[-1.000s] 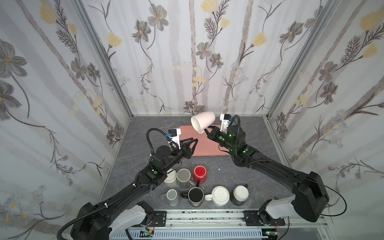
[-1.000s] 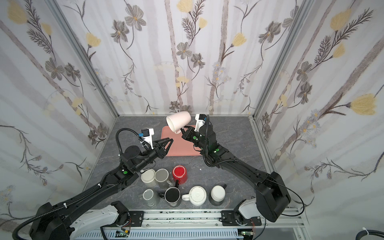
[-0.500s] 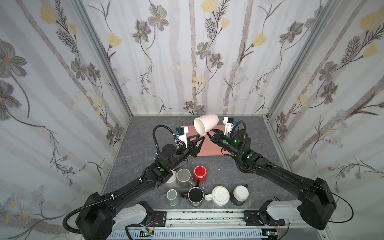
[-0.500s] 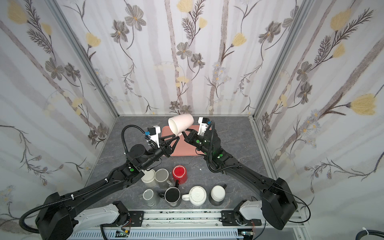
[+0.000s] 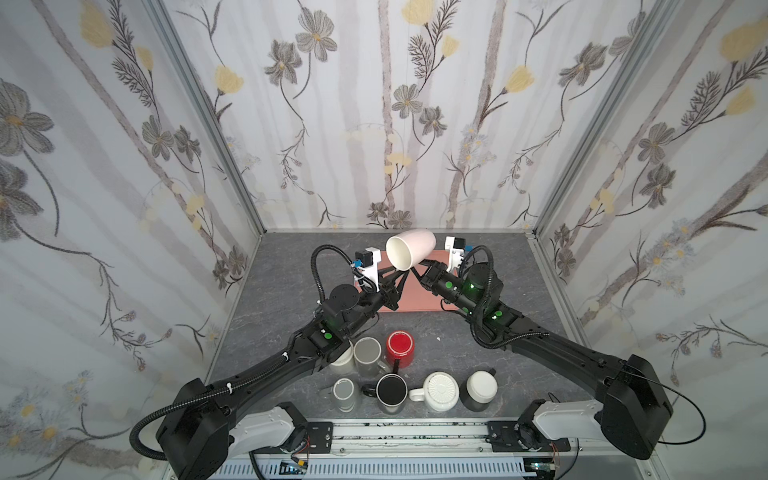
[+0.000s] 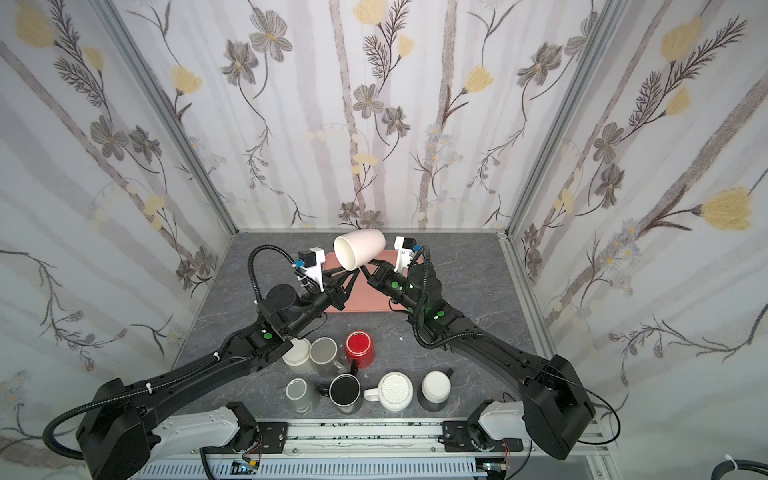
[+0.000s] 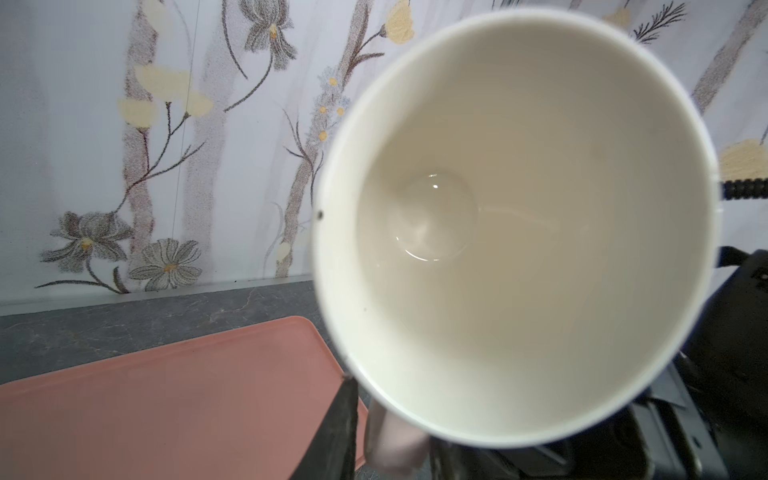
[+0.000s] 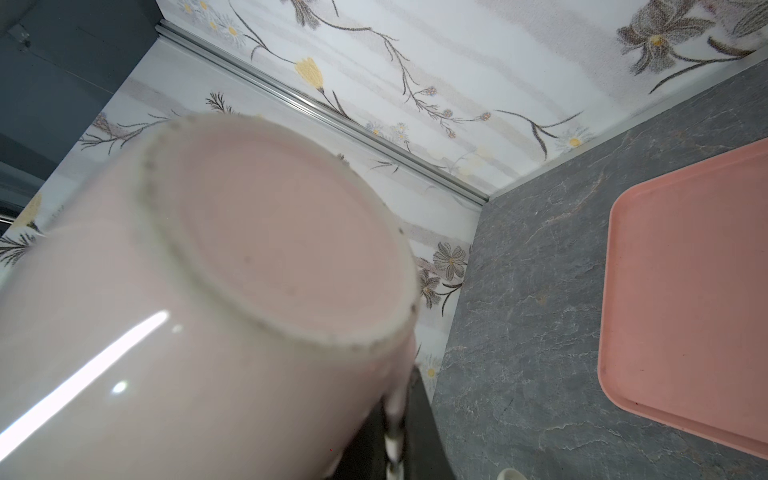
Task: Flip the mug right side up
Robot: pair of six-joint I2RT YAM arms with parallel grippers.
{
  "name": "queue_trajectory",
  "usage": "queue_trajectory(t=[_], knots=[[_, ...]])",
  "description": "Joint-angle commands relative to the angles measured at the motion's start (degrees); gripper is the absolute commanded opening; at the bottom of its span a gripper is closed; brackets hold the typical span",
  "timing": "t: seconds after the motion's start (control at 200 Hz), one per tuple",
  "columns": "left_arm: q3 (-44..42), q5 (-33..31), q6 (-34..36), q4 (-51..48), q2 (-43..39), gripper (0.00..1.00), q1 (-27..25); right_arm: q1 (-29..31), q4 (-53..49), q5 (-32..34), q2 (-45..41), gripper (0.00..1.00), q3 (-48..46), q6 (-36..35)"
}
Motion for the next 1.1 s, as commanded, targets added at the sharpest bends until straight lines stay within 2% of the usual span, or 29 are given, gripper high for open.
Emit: queue_trajectory(t=[0.0, 0.28, 0.385, 0.43, 0.54, 0.644, 0.714, 0.809, 1.029, 1.094], knots=[[0.6, -2.2, 1.1, 0.4, -0.2, 0.24, -0.4, 0.4, 7.0, -1.4, -0.5, 0.00, -0.2, 1.6], [1.2, -4.6, 1.2, 0.0, -0.4, 0.00, -1.1, 0.7, 7.6, -1.0, -1.5, 0.00, -2.6, 1.6], [2.0, -5.7, 1.7, -1.4, -0.4, 0.00, -1.6, 0.4, 7.3, -1.9, -1.5, 0.00, -2.7, 0.6], [2.5, -6.3, 1.8, -2.4, -0.4, 0.00, -1.6, 0.3, 6.6, -2.3, -1.7, 0.10, -2.5, 0.0], [4.5, -8.3, 2.0, -6.2, 0.1, 0.00, -1.6, -0.4, 4.4, -2.3, -2.6, 0.21, -3.4, -1.4], [6.6, -10.0, 2.3, -10.0, 1.0, 0.00, -1.4, -1.8, 4.2, -2.3, -4.4, 0.44, -6.1, -1.8], [8.1, -11.0, 2.7, -12.3, 1.9, 0.00, -1.1, -2.9, 3.4, -2.2, -5.7, 0.55, -7.7, -2.0], [12.6, -12.6, 2.8, -19.0, 4.6, 0.00, 0.8, -4.2, 1.2, -2.0, -7.8, 0.59, -10.4, -3.2], [32.4, -12.9, -0.6, -45.0, 23.4, 0.00, 10.0, -6.7, -5.7, -1.3, -12.7, 0.60, -15.4, -7.3], [37.4, -13.0, -0.6, -50.0, 28.8, 0.00, 11.9, -7.6, -6.1, -1.5, -14.2, 0.60, -17.8, -7.4]])
